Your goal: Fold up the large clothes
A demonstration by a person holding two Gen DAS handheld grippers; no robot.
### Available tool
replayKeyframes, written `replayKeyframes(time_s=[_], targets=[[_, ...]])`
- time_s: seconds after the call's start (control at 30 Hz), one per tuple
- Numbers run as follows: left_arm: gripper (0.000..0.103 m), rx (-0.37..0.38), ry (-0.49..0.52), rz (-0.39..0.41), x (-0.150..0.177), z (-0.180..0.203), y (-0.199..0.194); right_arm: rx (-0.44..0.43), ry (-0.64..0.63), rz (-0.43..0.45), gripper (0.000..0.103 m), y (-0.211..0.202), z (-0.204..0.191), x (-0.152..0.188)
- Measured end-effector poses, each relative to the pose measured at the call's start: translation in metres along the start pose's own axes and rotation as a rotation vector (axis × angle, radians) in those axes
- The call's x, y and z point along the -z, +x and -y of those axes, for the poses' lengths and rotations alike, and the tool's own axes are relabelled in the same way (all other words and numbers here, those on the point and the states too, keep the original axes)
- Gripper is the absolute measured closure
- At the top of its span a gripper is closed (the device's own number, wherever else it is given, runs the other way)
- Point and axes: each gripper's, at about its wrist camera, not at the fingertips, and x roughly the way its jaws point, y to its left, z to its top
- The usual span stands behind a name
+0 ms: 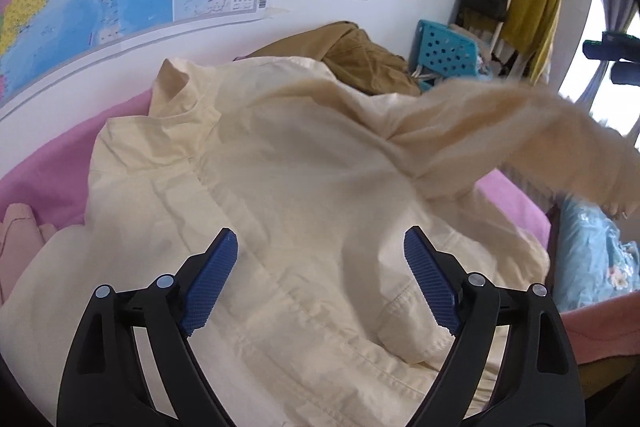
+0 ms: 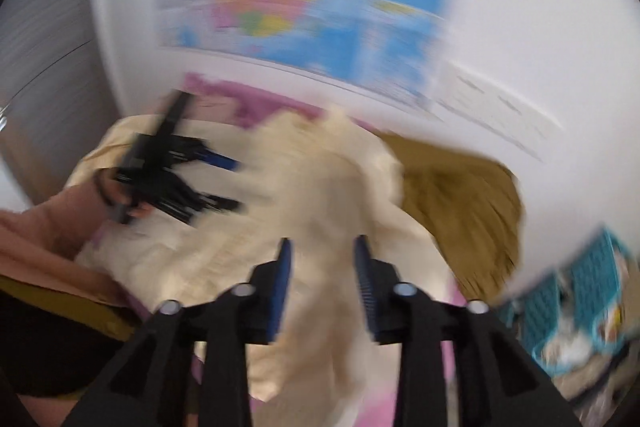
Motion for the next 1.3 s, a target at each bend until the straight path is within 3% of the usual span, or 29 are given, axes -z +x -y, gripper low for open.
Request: replayKeyframes(time_s=[0.07,0.17,0.23,0.3,0.4,0.47,0.5,0.6,0.7,0.73,0.77,0.8,0.9,1.1,1.23,1.3], targets=[[0.016,0.010,-0.018,0.009,0.002,-0.002,-0.003,-0.054,-0.086,0.000,0.064,0.012,-0.029,-0.019],[0.016,0.015,-0.040,0.014,0.010,-0.006,-0.009,-0.057,-0.118,-0.005,0.041,0.032,-0.036,-0.028],[0.016,0.023,-0.054,0.017,0.017,-0.009,-0.015,-0.048,-0.034,-0.007,0.038,0.044,-0.010,-0.021],[0.016,0.024,-0.060,0.018,0.023,-0.012,-0.020,-0.017,0.122,-0.034,0.025,0.056,0.033,0.003],[0.015,0.027,-0.058,0.023,0.028,-0.014,-0.028,-0.015,0.380,-0.064,0.025,0.070,0.093,0.064],[0.014,0.034,-0.053,0.028,0.030,-0.014,-0.031,-0.077,0.554,-0.052,0.025,0.072,0.121,0.108],[0.014,0.036,-0.052,0.029,0.030,-0.013,-0.032,-0.154,0.660,-0.033,0.024,0.073,0.136,0.138],[0.014,0.048,-0.038,0.032,0.029,-0.008,-0.032,-0.238,0.792,-0.005,0.022,0.076,0.150,0.193],[0.014,0.063,-0.019,0.027,0.028,-0.001,-0.028,-0.322,0.864,-0.003,0.024,0.088,0.145,0.225],[0.014,0.069,-0.013,0.023,0.028,0.002,-0.026,-0.340,0.864,-0.016,0.031,0.092,0.142,0.228],[0.014,0.072,-0.009,0.019,0.027,0.004,-0.024,-0.354,0.849,-0.027,0.058,0.095,0.135,0.227],[0.014,0.074,-0.002,0.013,0.027,0.007,-0.022,-0.364,0.826,-0.036,0.077,0.096,0.128,0.220],[0.014,0.077,0.009,0.011,0.026,0.014,-0.022,-0.291,0.611,-0.004,0.086,0.072,0.091,0.168],[0.013,0.091,0.015,0.062,0.027,0.014,-0.042,-0.245,0.287,0.081,0.088,0.035,0.024,0.042],[0.012,0.108,-0.010,0.109,0.031,0.004,-0.064,-0.306,0.149,0.033,0.082,0.065,-0.016,-0.027],[0.012,0.109,-0.035,0.130,0.034,-0.005,-0.075,-0.330,0.122,-0.024,0.072,0.103,-0.031,-0.051]])
